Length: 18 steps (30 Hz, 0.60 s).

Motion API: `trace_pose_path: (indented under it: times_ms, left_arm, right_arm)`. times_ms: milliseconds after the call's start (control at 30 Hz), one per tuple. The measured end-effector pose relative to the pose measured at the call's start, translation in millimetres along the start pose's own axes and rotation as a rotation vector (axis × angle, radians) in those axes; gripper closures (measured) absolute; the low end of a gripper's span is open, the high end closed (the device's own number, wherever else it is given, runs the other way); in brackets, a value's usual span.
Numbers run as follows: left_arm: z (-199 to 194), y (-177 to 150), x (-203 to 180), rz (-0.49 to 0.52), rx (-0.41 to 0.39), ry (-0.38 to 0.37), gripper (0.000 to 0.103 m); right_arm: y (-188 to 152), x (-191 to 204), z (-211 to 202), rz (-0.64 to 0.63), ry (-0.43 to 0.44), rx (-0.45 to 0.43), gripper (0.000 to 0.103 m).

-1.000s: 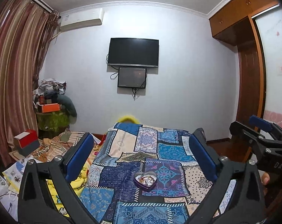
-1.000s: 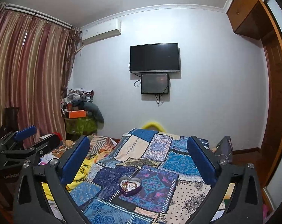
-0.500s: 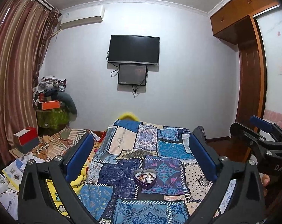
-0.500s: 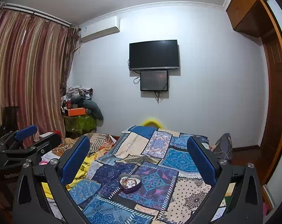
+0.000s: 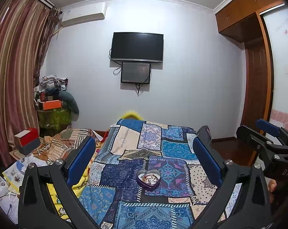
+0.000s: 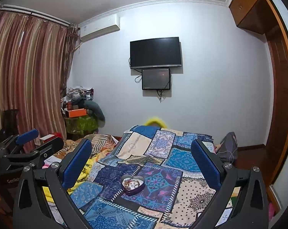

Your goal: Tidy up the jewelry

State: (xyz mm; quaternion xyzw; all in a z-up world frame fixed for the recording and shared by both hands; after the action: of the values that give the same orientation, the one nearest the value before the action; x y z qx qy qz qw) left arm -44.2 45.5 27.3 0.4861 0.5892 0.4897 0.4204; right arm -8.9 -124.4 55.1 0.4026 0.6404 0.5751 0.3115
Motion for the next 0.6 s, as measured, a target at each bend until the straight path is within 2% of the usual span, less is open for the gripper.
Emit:
trace_pose_path:
  times_ms: [600]
  left_arm:
    - [3.0,1.0,-1.2,-0.003,0.01,-0.013,0.001]
  right_arm:
    - [1.4,-2.4,2.4,0.0,-0.006,0.011,0.0]
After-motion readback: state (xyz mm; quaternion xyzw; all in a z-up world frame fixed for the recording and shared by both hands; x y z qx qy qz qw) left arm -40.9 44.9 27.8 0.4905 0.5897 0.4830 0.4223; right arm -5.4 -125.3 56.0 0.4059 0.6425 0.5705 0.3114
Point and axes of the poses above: each gripper's, at about its wrist camera, not at the fingertips, and z roughly the way its jaws point, x to its left, y to its top, the point moved 1 cm from there along z, roughly the way its jaws point, and after that the axes turned 3 degrees about z, right-handed, at the moved point
